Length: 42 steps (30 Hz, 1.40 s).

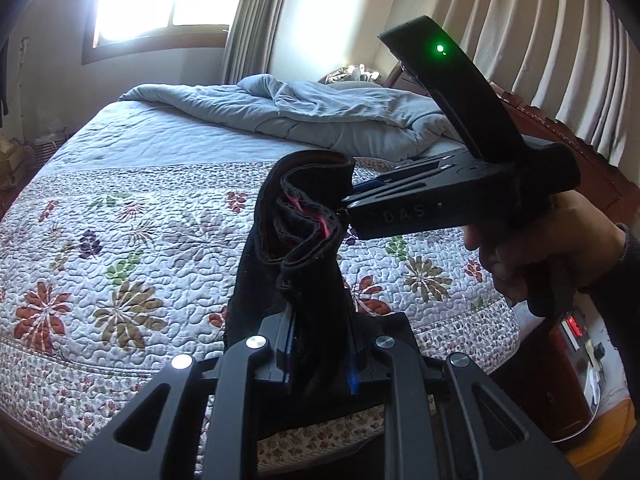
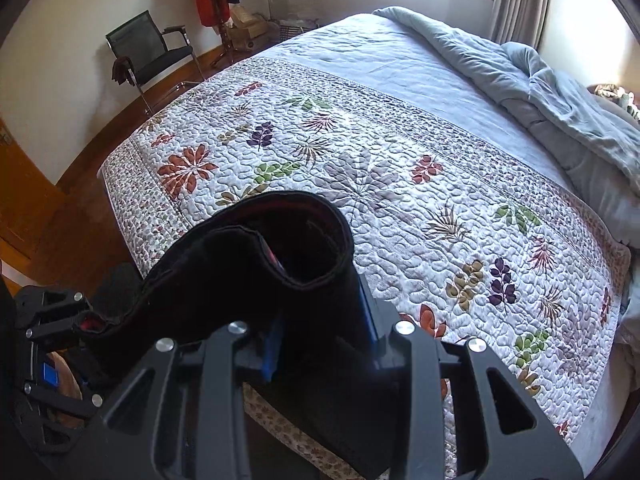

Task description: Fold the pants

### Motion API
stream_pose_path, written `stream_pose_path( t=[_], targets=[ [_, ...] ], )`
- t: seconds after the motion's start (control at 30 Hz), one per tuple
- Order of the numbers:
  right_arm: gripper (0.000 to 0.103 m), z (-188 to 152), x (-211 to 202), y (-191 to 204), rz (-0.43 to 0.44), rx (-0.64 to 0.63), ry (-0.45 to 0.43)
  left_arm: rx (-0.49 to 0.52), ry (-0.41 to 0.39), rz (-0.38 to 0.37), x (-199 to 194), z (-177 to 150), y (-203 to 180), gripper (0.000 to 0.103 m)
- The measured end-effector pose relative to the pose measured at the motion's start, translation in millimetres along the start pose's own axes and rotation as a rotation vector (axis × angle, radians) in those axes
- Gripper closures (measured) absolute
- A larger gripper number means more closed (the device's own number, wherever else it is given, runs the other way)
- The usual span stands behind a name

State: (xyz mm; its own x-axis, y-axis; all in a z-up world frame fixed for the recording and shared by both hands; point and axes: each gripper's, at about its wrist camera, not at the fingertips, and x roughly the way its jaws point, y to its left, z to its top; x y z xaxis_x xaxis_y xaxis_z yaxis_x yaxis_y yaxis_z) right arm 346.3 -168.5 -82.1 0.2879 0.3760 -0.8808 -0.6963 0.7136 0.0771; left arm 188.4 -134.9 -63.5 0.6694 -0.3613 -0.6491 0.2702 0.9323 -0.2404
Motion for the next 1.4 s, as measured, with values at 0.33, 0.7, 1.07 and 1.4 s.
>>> stream_pose_path(
  t=[0.33, 0.7, 1.07, 1.4],
  targets=[
    [0.071, -13, 4, -14, -0.019, 0.008, 0.013, 0.016, 0.020, -0.029, 17, -3, -16, 0.084],
    [0.071, -33, 11, -35, -0.033, 0.037, 0.035, 0.032, 0.049, -0.070, 40, -9, -30, 0.084],
    [0.071, -41, 21, -49, -0.024, 0.043, 0.045, 0.035, 0.075, -0.092, 59, -11, -37, 0.084],
    [0.070, -59, 34, -68, -0.015, 0.046, 0.063, 0.040, 0.110, -0.115, 83, -17, -46, 0.084]
  ],
)
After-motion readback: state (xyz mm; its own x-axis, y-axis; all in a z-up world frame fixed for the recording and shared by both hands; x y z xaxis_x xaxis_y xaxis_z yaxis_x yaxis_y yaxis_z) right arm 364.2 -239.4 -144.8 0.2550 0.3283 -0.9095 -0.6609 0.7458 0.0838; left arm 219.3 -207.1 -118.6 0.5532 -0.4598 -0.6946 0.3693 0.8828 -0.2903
